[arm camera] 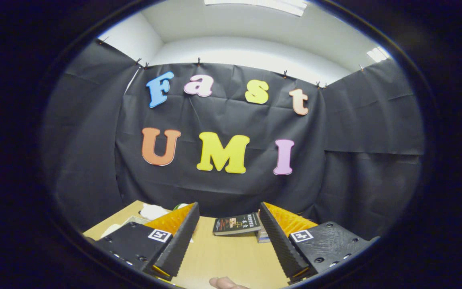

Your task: Open the storage box then place both shoes into the box .Put the left shoe in first, then the right shoe, with the right side of both shoes facing outward in a uniform manner.

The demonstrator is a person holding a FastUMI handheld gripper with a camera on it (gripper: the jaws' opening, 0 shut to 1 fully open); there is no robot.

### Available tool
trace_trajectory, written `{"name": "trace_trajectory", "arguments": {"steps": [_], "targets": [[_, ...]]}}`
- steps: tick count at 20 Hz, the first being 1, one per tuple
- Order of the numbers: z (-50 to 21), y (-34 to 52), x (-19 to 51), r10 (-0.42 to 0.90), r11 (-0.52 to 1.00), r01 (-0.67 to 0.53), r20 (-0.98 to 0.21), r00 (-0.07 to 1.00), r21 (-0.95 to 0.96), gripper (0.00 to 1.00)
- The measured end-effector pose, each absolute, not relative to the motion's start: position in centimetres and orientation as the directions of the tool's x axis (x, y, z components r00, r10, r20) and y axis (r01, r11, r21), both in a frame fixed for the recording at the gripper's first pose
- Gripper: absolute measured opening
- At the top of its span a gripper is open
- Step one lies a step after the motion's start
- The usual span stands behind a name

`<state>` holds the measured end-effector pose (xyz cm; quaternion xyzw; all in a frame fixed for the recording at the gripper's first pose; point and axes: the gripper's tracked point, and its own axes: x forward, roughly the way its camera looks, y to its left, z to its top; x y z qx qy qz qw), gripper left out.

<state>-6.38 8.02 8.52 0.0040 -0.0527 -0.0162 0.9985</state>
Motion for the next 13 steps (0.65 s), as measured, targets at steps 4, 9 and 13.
{"name": "trace_trajectory", "arguments": {"steps": [4,9,13], "targets": [[6.5,7.9,-8.5,0.005,0.998,-0.008,0.047,0.999,0.061,0.92],[5.5,8.1,-8.3,0.019,0.998,-0.019,0.004,1.0,0.06,0.92],[6.1,8.3,-7.9,0.01,0.998,-0.01,0.009,1.0,0.064,0.92]]}}
